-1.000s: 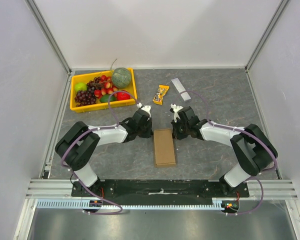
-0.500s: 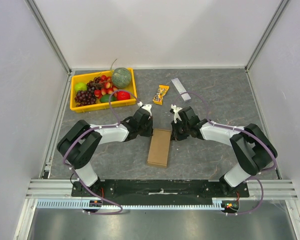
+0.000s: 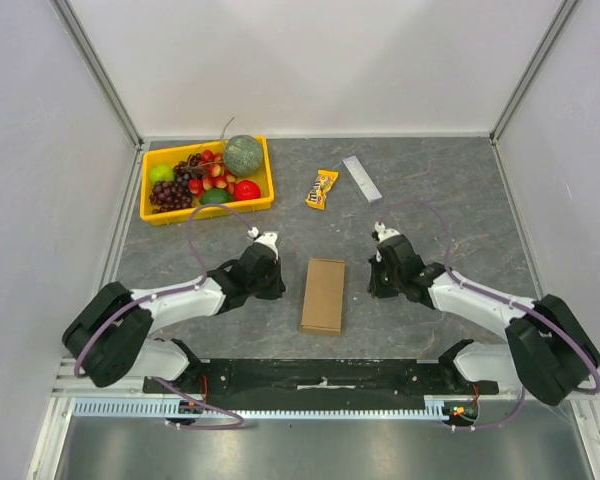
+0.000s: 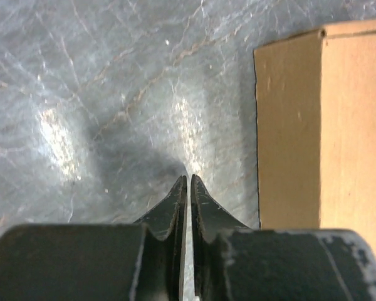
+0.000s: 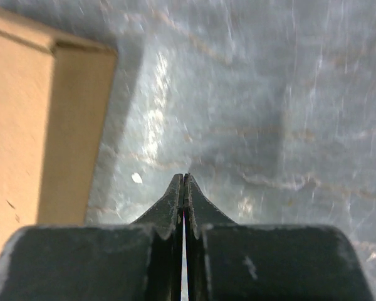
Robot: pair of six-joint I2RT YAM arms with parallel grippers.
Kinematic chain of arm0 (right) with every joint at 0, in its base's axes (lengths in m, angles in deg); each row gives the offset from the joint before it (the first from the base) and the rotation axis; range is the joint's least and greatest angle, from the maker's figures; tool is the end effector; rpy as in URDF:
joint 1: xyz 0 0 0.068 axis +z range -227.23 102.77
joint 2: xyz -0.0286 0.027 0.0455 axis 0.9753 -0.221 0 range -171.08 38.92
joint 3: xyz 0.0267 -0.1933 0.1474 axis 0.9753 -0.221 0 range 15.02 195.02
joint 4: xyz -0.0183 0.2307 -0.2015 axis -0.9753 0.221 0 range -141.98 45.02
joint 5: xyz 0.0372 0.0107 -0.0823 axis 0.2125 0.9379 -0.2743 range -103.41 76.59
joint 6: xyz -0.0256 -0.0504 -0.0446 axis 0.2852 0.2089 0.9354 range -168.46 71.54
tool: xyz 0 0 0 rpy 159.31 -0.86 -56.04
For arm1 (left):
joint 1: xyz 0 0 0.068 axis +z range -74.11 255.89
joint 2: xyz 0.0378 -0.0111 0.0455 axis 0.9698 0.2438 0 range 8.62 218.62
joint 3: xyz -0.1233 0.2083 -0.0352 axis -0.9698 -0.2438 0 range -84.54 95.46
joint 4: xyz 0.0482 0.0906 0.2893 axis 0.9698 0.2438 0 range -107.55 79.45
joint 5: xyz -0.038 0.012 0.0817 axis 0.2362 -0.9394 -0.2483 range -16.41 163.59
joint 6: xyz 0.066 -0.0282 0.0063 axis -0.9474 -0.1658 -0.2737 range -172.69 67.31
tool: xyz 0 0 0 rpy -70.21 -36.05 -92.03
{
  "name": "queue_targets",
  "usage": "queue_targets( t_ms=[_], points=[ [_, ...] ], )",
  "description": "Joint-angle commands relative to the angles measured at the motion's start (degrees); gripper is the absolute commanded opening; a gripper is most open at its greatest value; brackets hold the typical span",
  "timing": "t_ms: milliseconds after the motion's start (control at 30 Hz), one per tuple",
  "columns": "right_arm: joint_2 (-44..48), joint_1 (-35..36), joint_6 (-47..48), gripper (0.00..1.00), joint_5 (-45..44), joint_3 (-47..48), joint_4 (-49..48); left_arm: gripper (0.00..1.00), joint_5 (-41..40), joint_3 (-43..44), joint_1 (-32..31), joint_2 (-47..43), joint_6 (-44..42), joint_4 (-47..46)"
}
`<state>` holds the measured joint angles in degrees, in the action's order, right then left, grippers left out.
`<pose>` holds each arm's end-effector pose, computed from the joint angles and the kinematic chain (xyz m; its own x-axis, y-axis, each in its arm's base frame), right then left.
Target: Fold the paper box
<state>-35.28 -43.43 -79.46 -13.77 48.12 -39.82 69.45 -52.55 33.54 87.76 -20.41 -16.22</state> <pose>0.2463 0.1645 0.0849 -0.8558 0.0470 -0.5152 -0.1312 0.9436 0.3039 0.2302 -0.2040 0.0702 -0.8077 0.0156 -0.5894 0.2428 0.9198 -0.3084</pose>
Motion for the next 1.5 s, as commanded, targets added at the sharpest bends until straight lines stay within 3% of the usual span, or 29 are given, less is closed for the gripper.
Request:
queue_targets(
  t_ms=[0, 300, 800, 967, 1200, 1467],
  points=[
    [5.98, 0.21, -5.03, 0.0, 4.38, -5.41, -1.78, 0.09, 1.68, -2.98, -1.77, -4.34, 3.5, -2.62],
    [4.68, 1.44, -7.93, 0.0, 10.99, -7.79, -9.87, 0.05, 3.7, -0.79, -5.19, 1.28, 3.32, -7.65],
    [-5.61, 11.01, -13.56, 0.0, 6.08, -7.09, -19.2, 0.02, 2.74, 2.2, -10.12, 7.96, 4.11, -9.67],
    [-5.62, 12.6, -13.03, 0.0, 1.69, -5.42, -16.3, 0.02, 1.69, 2.82, -10.56, 8.58, 4.9, -9.06],
    [4.65, 12.6, -12.5, 0.0, -11.58, -6.03, -1.37, 0.03, -5.35, -1.83, -10.39, 1.04, 7.1, -2.82],
    [15.03, 12.87, -16.45, 0.0, -4.22, -13.84, 3.22, 0.02, -1.23, -11.94, -11.17, -8.37, 11.4, -4.65]
  ],
)
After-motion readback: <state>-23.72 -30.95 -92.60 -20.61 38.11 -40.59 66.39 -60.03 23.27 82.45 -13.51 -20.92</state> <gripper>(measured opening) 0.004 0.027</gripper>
